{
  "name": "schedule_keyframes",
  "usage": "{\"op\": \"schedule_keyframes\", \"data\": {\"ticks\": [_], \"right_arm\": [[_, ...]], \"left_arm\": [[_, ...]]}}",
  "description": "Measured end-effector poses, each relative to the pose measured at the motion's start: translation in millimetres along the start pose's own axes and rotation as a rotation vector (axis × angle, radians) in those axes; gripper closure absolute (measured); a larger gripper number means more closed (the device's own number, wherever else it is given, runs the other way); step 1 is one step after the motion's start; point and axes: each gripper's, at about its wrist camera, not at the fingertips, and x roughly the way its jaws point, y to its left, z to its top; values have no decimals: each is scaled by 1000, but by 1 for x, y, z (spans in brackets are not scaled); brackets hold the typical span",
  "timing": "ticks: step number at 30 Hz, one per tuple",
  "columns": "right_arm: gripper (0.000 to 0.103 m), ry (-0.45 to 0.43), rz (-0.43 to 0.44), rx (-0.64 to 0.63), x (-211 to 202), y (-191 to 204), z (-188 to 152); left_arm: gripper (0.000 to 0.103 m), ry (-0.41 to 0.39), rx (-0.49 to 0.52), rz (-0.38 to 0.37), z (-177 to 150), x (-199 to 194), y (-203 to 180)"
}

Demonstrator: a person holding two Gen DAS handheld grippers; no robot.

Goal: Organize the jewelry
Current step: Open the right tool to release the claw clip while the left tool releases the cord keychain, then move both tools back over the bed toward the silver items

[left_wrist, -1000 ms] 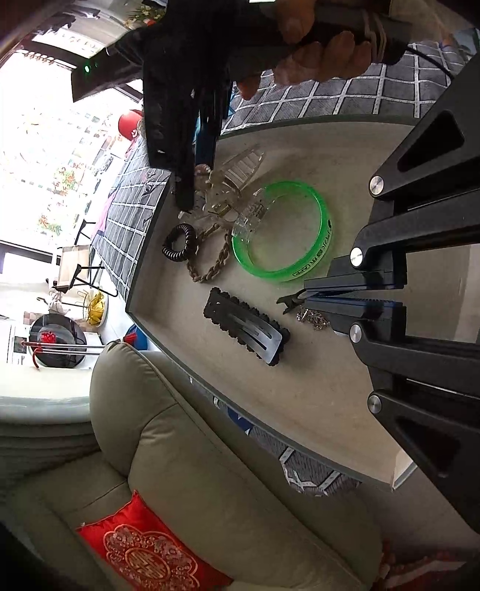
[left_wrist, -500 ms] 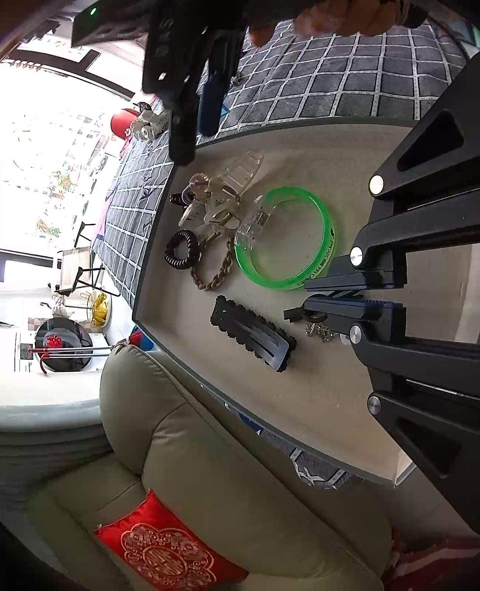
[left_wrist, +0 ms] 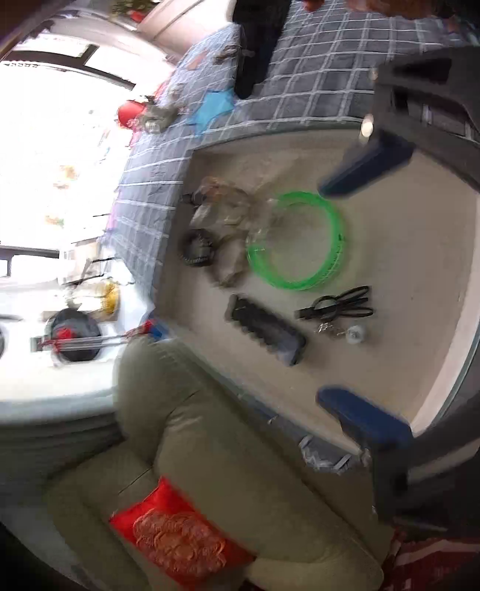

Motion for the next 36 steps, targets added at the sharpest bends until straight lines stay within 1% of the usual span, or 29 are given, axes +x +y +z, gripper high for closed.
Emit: {"op": "schedule_keyframes", "data": {"ticks": [2,4,5,6,10,15,18,20,24,25,28,34,36], "right_arm": [[31,-7,-9,8,-5,-7,-2],[28,-11,-17,21,-9,-17,-4],[25,-14,-20,29,-12,-21,-4],[23,-18,-24,35,-14,-25,-5],[23,-34,-57,63,-25,-48,-8],[22,-49,-115,118,-38,-86,-8],[22,-56,-146,160,-46,-112,-9],[22,-54,-176,194,-50,-129,-10],[23,-51,-198,255,-50,-155,-8],[23,-51,-203,261,-48,-157,-7],[23,-56,-216,277,-41,-162,0],[23,-76,-270,285,-11,-155,26],[23,-84,-318,266,0,-150,35]], "left_arm": [[0,-1,18,-6,1,-2,-5],[0,1,18,-9,3,-3,-8],[0,-3,21,-4,4,-4,-10],[0,-9,27,3,4,-6,-12],[0,-35,52,11,9,-17,-22],[0,-65,93,-3,18,-31,-46],[0,-72,123,-32,24,-34,-65],[0,-65,132,-60,26,-33,-79],[0,-42,139,-127,28,-29,-104],[0,-34,140,-147,29,-27,-112],[0,-27,143,-160,30,-23,-125],[0,-17,107,-154,37,-14,-129],[0,-16,98,-141,42,-11,-128]]}}
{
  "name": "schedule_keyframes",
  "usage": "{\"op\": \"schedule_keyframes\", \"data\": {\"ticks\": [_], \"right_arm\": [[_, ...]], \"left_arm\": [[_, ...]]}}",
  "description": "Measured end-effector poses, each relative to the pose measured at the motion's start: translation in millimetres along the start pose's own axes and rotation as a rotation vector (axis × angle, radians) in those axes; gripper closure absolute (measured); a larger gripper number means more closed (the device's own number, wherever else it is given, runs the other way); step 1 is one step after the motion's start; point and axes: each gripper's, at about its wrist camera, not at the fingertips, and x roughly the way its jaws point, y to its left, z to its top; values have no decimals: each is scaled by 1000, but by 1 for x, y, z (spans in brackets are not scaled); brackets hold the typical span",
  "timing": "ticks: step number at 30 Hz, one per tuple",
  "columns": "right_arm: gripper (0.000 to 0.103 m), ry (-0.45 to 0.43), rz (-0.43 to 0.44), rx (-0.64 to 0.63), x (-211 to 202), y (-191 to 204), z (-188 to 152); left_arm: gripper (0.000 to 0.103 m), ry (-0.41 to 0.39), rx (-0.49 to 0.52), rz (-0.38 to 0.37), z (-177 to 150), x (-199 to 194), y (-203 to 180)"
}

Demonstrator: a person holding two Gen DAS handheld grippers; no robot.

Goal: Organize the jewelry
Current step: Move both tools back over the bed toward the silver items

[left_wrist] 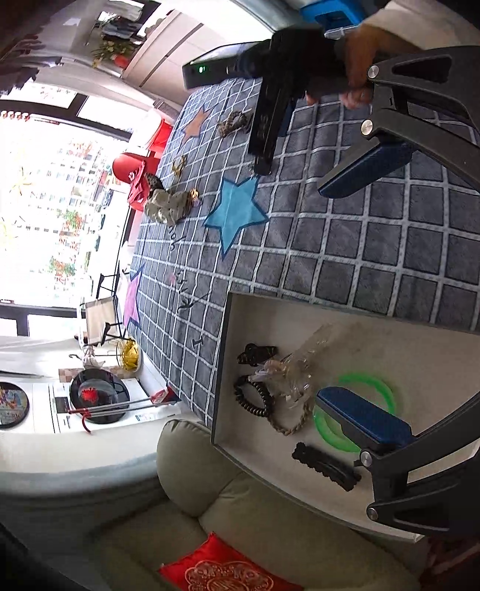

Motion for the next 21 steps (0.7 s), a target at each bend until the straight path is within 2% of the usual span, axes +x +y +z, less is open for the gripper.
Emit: {"op": "schedule_keyframes", "data": {"ticks": [4,7,9,10,12,18,21], "right_arm": [[27,-28,-86,-64,12,18,8],[39,-51,-134,-114,12,19,6],[53,-63,-140,-140,9,15,3],[57,-66,-142,-154,8,12,2],[68,-71,-144,-167,5,4,1],[86,-77,-108,-145,-5,-26,-1],[89,-83,-103,-142,-9,-37,-1]], "left_arm": [[0,10,0,20,10,10,0],[0,16,0,7,21,18,-5],[1,20,1,-13,28,25,-11],[1,26,0,-27,32,29,-15],[8,37,4,-59,39,37,-25],[8,51,29,-102,54,61,-61],[8,81,42,-122,58,79,-80]]}}
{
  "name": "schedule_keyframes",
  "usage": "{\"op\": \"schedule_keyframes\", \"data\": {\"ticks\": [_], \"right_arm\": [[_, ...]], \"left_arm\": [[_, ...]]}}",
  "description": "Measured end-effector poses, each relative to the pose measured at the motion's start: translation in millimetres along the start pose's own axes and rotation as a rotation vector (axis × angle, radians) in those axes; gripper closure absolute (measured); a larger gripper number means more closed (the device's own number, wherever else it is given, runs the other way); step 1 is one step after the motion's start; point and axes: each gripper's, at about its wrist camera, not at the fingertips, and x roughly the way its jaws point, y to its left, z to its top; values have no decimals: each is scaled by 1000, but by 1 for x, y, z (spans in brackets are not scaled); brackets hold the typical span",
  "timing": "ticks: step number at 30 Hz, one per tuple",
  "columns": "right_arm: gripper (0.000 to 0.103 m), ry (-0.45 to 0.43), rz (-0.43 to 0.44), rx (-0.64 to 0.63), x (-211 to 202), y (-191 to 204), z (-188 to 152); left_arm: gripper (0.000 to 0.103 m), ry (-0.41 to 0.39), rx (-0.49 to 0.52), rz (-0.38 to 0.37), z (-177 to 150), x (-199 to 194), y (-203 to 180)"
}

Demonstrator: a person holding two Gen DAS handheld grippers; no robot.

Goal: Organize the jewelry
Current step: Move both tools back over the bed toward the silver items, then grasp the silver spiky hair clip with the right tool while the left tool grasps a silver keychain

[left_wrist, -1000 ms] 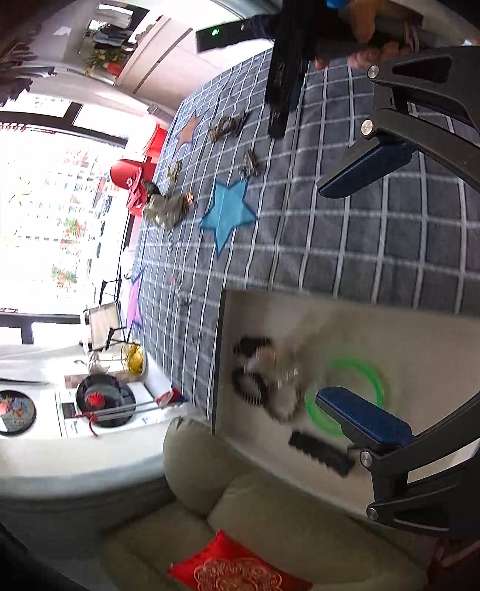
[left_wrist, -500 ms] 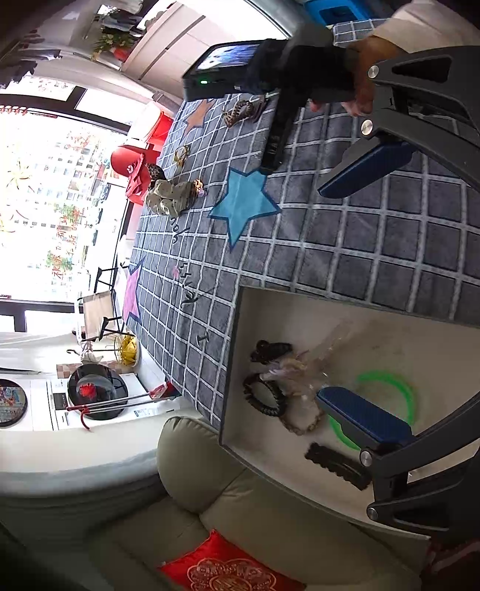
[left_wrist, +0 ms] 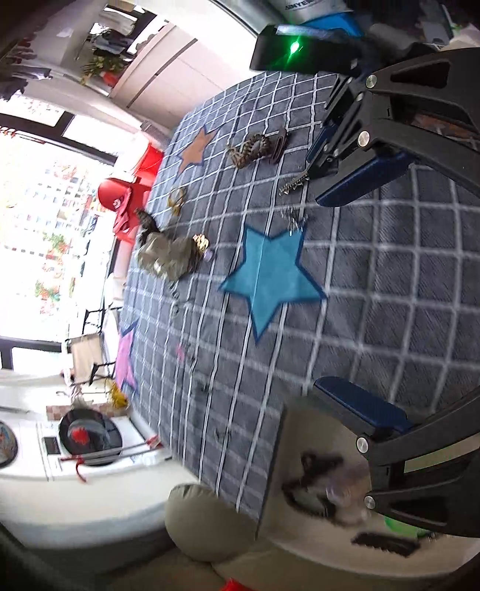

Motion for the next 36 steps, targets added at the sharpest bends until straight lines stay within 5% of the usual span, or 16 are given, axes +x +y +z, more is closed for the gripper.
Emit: {"op": "schedule_keyframes", "data": {"ticks": [5,11,20,24,26,28,36], "right_arm": [[92,-6,3,0,-5,-16,-5],[92,0,29,33,-14,-39,-12],[92,-4,46,39,-18,-46,-18],[92,-4,51,40,-18,-46,-18],[92,-1,49,41,-18,-47,-18],[92,4,59,50,-19,-48,-17],[92,8,108,85,-33,-50,-21]], "left_arm": [[16,62,46,-3,5,39,-26],[36,118,102,-12,8,83,-46],[38,102,210,-4,10,99,-77],[68,89,264,-23,7,97,-90],[92,93,276,-28,6,95,-93],[98,102,265,-35,6,94,-91],[98,100,227,-39,-2,72,-78]]}}
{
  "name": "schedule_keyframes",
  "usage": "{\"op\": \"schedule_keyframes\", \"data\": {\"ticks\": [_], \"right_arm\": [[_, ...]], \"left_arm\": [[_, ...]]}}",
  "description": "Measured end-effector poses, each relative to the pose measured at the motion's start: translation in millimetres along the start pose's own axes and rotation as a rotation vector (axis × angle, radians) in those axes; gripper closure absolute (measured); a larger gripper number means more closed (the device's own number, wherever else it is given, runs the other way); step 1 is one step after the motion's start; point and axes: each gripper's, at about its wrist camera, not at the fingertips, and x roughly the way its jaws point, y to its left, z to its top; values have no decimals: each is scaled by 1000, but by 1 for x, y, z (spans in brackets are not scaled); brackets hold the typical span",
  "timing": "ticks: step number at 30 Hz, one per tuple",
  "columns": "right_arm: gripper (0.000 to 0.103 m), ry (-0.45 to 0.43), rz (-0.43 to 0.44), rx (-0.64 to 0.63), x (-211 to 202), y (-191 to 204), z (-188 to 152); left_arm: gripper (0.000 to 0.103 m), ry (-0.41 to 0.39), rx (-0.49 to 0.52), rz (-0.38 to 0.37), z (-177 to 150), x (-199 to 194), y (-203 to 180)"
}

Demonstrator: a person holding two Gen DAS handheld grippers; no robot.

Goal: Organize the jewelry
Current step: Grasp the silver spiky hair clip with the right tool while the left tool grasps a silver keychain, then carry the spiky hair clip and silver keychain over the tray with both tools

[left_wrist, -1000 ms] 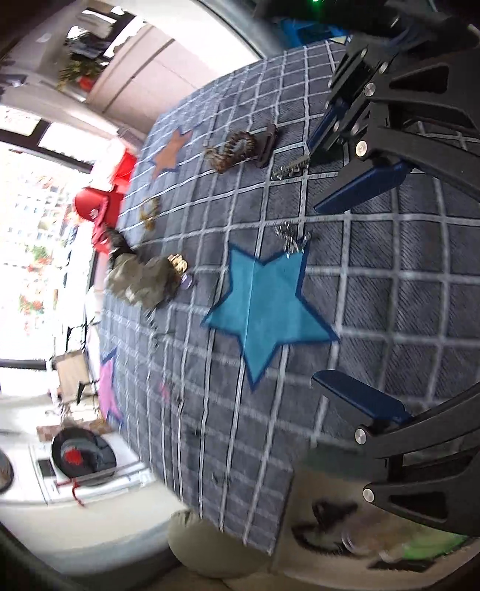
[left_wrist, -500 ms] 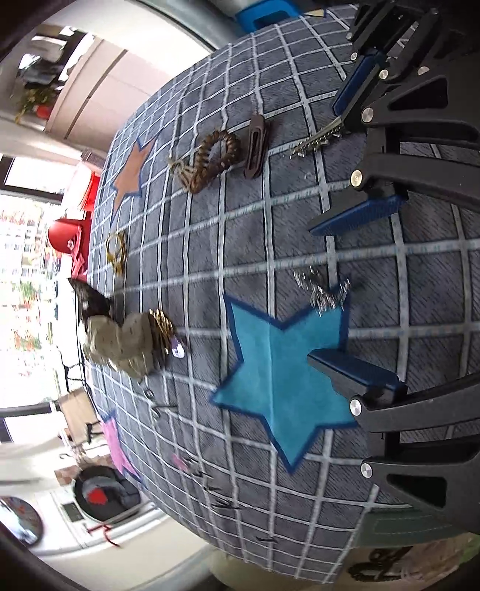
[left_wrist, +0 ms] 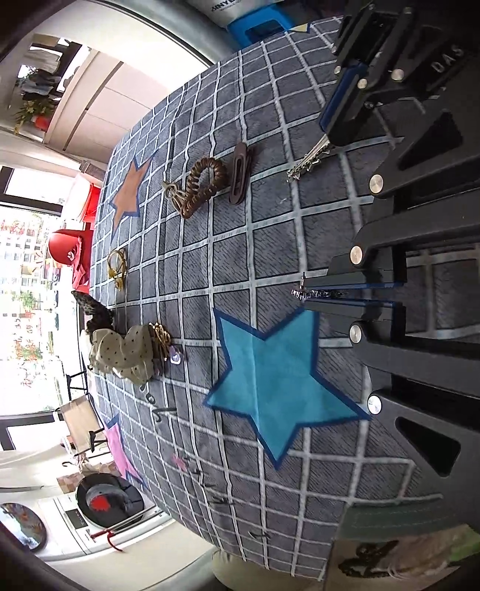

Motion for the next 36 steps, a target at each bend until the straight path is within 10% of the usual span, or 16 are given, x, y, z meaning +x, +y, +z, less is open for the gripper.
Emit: {"op": "schedule_keyframes", "data": {"ticks": [36], "right_arm": [[92,-36,151,-110,-88,100,-53]], "left_arm": [[98,-230,-177,44,-143,-194,109]]}}
